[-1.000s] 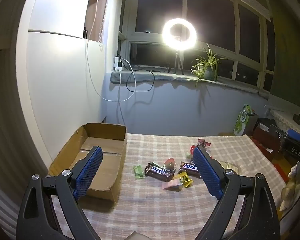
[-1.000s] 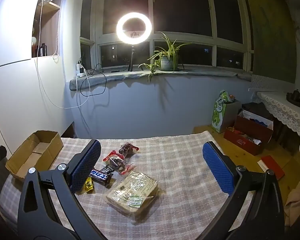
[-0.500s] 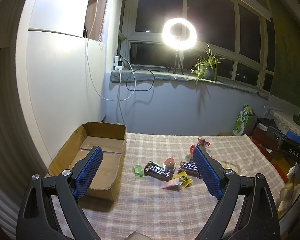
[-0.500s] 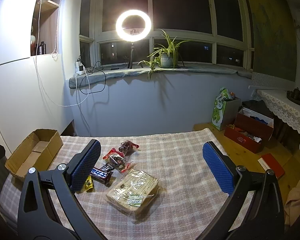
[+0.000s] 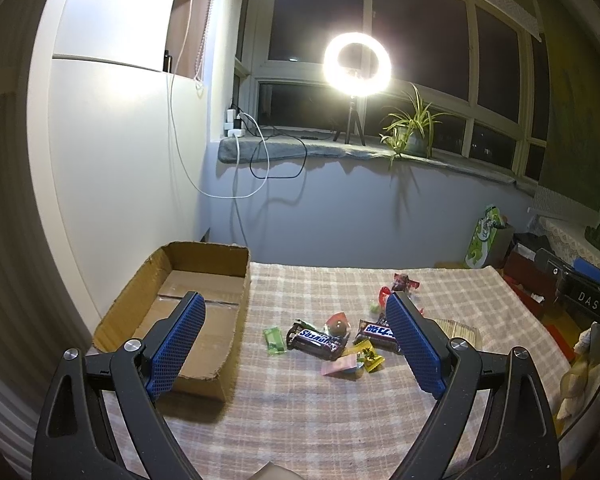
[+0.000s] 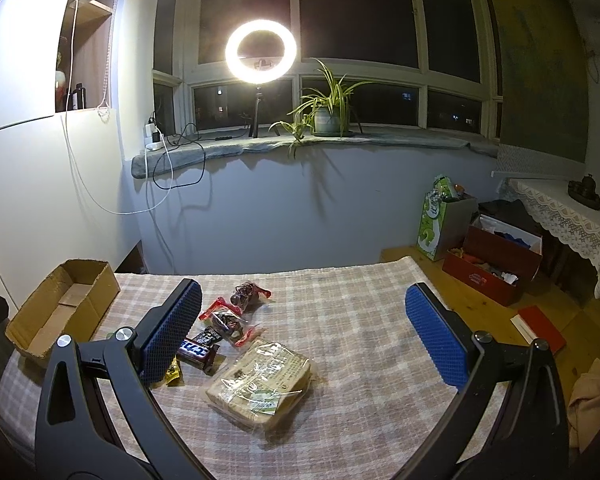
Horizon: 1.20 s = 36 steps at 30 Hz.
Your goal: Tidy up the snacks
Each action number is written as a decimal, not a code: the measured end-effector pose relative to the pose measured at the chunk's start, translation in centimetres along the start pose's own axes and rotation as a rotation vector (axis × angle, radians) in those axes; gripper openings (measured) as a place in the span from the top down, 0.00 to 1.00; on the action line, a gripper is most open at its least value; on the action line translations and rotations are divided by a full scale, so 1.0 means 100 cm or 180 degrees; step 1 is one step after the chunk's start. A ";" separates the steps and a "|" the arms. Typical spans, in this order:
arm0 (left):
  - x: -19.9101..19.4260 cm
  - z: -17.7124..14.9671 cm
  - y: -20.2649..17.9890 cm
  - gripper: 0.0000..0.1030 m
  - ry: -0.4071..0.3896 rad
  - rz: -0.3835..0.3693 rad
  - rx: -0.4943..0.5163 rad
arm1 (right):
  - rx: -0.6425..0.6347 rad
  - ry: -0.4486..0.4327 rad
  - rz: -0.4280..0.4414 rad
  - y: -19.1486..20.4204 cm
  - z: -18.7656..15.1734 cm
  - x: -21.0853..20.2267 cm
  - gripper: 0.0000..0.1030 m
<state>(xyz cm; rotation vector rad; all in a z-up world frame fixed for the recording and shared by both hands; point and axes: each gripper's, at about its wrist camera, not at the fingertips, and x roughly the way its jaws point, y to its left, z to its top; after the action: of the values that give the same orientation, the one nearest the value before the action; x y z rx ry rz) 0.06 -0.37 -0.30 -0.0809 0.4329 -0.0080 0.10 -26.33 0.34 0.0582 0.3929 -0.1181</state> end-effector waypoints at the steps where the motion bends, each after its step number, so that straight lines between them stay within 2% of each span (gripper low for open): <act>1: 0.000 0.000 0.000 0.11 -0.0001 -0.0002 0.0001 | -0.0002 -0.0001 -0.0004 0.000 0.000 0.000 0.00; 36: 0.000 -0.001 -0.004 0.11 0.0009 -0.0028 0.0004 | 0.0009 0.0029 -0.0009 -0.002 -0.001 0.001 0.00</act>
<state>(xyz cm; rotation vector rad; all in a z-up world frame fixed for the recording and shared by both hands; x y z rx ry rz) 0.06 -0.75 -0.40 -0.0814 0.4354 -0.0170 0.15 -26.49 0.15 0.0610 0.4019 -0.1213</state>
